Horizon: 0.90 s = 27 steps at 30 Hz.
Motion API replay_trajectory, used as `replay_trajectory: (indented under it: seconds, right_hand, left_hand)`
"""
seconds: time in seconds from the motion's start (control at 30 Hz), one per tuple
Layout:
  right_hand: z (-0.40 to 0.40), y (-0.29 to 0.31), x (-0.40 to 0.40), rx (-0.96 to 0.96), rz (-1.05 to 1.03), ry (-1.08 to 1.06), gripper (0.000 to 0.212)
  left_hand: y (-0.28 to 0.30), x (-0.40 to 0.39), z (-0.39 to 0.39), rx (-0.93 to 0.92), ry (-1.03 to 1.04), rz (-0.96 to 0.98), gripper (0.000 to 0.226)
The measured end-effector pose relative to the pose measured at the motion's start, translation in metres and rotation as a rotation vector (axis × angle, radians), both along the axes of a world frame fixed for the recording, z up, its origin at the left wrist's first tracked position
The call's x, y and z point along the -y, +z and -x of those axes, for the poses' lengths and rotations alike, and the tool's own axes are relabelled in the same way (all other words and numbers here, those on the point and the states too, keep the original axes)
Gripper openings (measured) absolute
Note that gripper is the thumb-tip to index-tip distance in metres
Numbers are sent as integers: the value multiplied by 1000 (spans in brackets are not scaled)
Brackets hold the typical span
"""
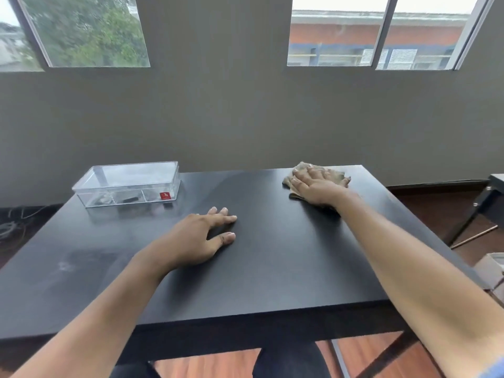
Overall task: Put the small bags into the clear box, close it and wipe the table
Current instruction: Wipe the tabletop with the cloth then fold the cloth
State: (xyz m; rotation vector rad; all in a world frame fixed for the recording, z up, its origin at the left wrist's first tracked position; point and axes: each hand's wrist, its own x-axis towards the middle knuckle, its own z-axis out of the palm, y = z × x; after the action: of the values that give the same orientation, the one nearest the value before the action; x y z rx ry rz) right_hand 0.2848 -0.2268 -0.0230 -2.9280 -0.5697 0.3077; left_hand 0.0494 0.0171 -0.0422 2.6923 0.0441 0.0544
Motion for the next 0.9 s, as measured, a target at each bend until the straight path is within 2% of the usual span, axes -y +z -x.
replay_trajectory:
  seconds: [0.13,0.2,0.3,0.4,0.5,0.63,0.8,0.87,0.9]
  right_hand:
    - [89,-14,13,0,-55,249,53]
    - [146,-20,40,36,-58,346,57]
    - [197,-15,88,44,-76,346,72]
    - [189,-7,99,-10,-34,304,73]
    - [144,-9,64,-2,-9,274,69]
    - [96,-16,-18,54,-11,153,66]
    - [151,-23,-103,41,-13,283,67]
    - [194,-25,-124,49,-39,310,68]
    - [217,-26,-134,62,-51,314,68]
  left_hand:
    - [3,5,12,14,4,16,51]
    - [3,3,26,25,-8,55,51]
    - [2,-12,57,92,58,108,51]
    - [-3,-34,85,151,93,43,51]
    - [-7,-58,105,187,102,7,47]
    - [-6,-90,137,212,230,8,45]
    - [-6,-140,192,281,486,38,34]
    - [-5,-151,207,344,585,119,29]
    - [-5,-154,210,387,613,220,28]
